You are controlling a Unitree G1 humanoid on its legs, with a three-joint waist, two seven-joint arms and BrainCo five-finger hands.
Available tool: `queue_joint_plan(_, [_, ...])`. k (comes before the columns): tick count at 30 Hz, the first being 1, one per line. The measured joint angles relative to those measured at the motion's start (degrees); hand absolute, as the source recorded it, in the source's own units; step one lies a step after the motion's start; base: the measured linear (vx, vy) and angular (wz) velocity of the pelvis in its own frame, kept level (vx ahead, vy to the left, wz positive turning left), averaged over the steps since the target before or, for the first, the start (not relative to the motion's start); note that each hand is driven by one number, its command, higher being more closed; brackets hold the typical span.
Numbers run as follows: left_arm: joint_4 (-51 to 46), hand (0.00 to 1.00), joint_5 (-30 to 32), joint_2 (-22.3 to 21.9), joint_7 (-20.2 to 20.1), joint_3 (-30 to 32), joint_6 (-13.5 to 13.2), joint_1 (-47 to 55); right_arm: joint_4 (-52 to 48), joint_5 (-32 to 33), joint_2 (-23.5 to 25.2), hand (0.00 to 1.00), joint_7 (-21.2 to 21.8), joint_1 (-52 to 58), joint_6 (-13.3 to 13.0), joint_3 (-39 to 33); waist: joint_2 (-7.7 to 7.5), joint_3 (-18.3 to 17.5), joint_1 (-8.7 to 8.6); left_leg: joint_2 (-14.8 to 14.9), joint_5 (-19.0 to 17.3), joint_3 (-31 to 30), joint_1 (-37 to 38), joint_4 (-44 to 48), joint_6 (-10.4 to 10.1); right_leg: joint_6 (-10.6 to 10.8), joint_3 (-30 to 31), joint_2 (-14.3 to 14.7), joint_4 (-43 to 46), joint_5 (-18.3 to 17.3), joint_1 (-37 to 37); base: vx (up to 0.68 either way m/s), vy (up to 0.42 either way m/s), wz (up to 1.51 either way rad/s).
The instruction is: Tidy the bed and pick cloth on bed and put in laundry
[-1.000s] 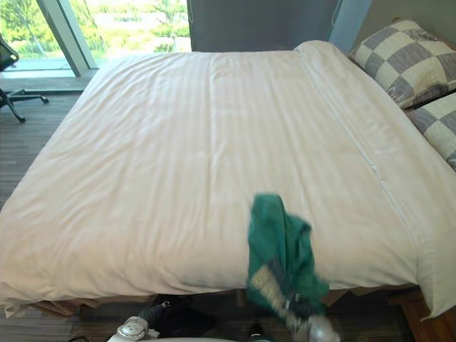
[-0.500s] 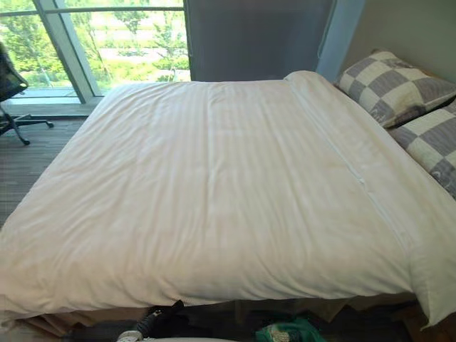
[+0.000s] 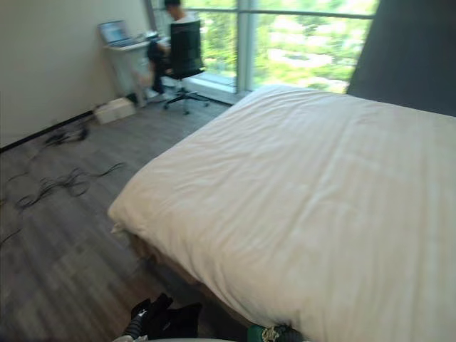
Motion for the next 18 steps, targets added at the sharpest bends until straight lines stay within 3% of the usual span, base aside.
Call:
queue_joint_plan(1, [-0.38, 1.00, 0.09, -0.12, -0.10, 0.26, -0.06, -0.09, 0.04, 0.01, -0.25, 1.00, -0.02, 0.16, 0.14, -0.26, -0.05, 0.26, 0.05, -0.07, 0.17, 3.91, -0.85, 3.47, -0.12, -0.48, -2.80, -0.15, 0.76, 0.32, 0.98, 0.10, 0.057, 2.89])
queue_joint_plan(2, [-1.33, 1.00, 1.68, -1.18, -0.63, 0.15, -0.53, 0.76, 0.12, 0.72, -1.22, 1.00, -0.21, 0.87, 0.47, -1.15, 1.63, 0.31, 0.18, -0.37, 3.94, 7.16, -0.83, 6.36, 0.06, -0.95, -6.68, -0.25, 5.48, 0.50, 1.01, 0.07, 0.091, 2.97])
queue_joint_plan(3, [-1.33, 1.00, 2.49, -2.38, -0.95, -0.36, -1.08, 0.85, 0.21, 2.10, -2.15, 1.00, -0.79, 0.76, 0.45, -2.78, 4.65, 1.23, -0.43, -0.18, 4.38, 5.04, -0.87, 3.57, -0.39, -2.95, -6.95, -0.80, 15.14, 0.37, -1.11, 0.02, 0.114, 2.82])
queue_joint_plan(4, [-1.39, 1.00, 3.04, -2.62, -1.09, -0.32, -1.33, 0.34, 1.23, 2.55, -2.53, 1.00, -0.68, 0.17, 0.40, -3.03, 5.51, 1.81, -0.34, -0.80, 5.09, 2.93, -0.85, 1.55, -1.56, -2.08, -6.28, 0.07, 13.62, -1.63, -1.72, -0.03, 0.127, 2.43])
queue_joint_plan(5, [-1.45, 1.00, 3.84, -0.93, -1.54, -0.23, -1.80, -0.38, 3.20, 3.61, -1.63, 1.00, -0.48, -2.03, 0.41, -3.00, 3.30, 3.48, 0.14, -3.59, 4.34, 0.20, -1.49, -0.06, -3.72, -0.82, -6.10, 0.20, 2.41, 2.05, -1.68, -0.03, 0.131, 1.89])
queue_joint_plan(6, [0.45, 1.00, 3.85, 0.24, -2.38, -0.64, -1.96, -2.17, 4.87, 5.37, -0.94, 1.00, -1.36, -2.24, 0.54, -4.57, 2.49, 3.71, 0.51, -3.36, -1.29, 1.34, -2.77, 3.35, -3.02, 0.29, -11.80, -1.07, 2.32, 2.08, 0.08, 0.02, 0.128, 1.57])
queue_joint_plan(8, [0.64, 1.00, 4.41, 1.58, -3.24, -1.79, -2.13, -2.42, 4.90, 8.32, -0.32, 1.00, -1.52, -2.57, 0.91, -4.73, -0.08, 3.99, 0.66, -2.98, -5.29, 3.48, -2.38, 12.69, -2.78, 1.74, -15.82, -4.61, 3.31, 3.35, 2.47, 0.12, 0.088, 0.87])
queue_joint_plan(9, [1.99, 1.00, 4.90, 1.87, -3.72, -4.17, -1.89, -2.74, 4.34, 10.20, -0.83, 1.00, -1.89, -2.11, 0.89, -5.46, 1.63, 4.03, -0.06, -4.36, -7.86, -1.46, -0.43, 9.96, -3.91, 1.83, -16.03, -3.98, 3.08, 5.17, 3.97, 0.16, 0.158, 0.82])
queue_joint_plan(10, [2.83, 1.00, 5.58, 2.28, -3.87, -5.09, -1.61, -3.34, 4.27, 11.42, -0.28, 1.00, -2.17, -2.03, 0.93, -6.56, 1.46, 4.02, -0.34, -5.70, -7.11, -2.35, 0.34, 8.38, -4.41, 1.27, -16.15, -4.39, 2.79, 6.22, 4.63, 0.15, 0.178, 0.79])
queue_joint_plan(12, [3.67, 1.00, 6.03, 2.42, -4.74, -6.29, -0.80, -3.78, 4.18, 14.71, 0.46, 1.00, -2.10, -1.73, 0.87, -8.93, 2.16, 4.46, 0.01, -7.17, -4.95, -5.52, 3.10, 2.72, -3.39, 0.74, -15.26, -3.78, 5.00, 9.80, 4.50, 0.13, 0.159, 0.75])
queue_joint_plan(14, [4.24, 1.00, 5.98, 3.03, -5.01, -7.14, -0.08, -4.44, 3.93, 17.00, 1.33, 1.00, -2.07, -1.53, 0.65, -11.71, 3.04, 5.40, -0.02, -7.53, -4.14, -9.84, 5.51, -0.27, -2.94, -0.12, -12.69, -3.19, 13.01, 8.43, 2.97, 0.13, 0.051, 0.91])
queue_joint_plan(15, [4.26, 1.00, 5.96, 3.16, -5.06, -7.19, 0.40, -4.56, 3.52, 17.16, 1.50, 1.00, -2.00, -1.26, 0.28, -12.73, 2.87, 5.65, -0.19, -7.61, -4.15, -11.63, 7.00, -0.90, -2.95, -2.27, -11.27, -3.05, 17.09, 6.65, 2.01, 0.15, 0.011, 0.90])
queue_joint_plan(16, [4.42, 1.00, 6.01, 3.38, -5.10, -7.64, 0.53, -4.52, 2.82, 17.57, 1.63, 1.00, -1.94, -0.50, -0.27, -13.52, 3.24, 5.96, -0.32, -7.73, -4.49, -14.42, 8.33, -1.21, -3.41, -3.13, -8.17, -2.21, 20.61, 4.45, 0.27, 0.18, 0.021, 1.30])
queue_joint_plan(18, [5.12, 1.00, 5.97, 3.88, -5.35, -9.20, 0.58, -4.60, 2.32, 17.83, 1.71, 1.00, -1.61, 0.76, -1.26, -13.69, 3.33, 5.97, -1.28, -7.72, -4.67, -19.20, 9.25, -1.42, -3.68, -1.86, -0.12, 1.10, 20.57, 2.06, -3.06, 0.14, 0.020, 1.52])
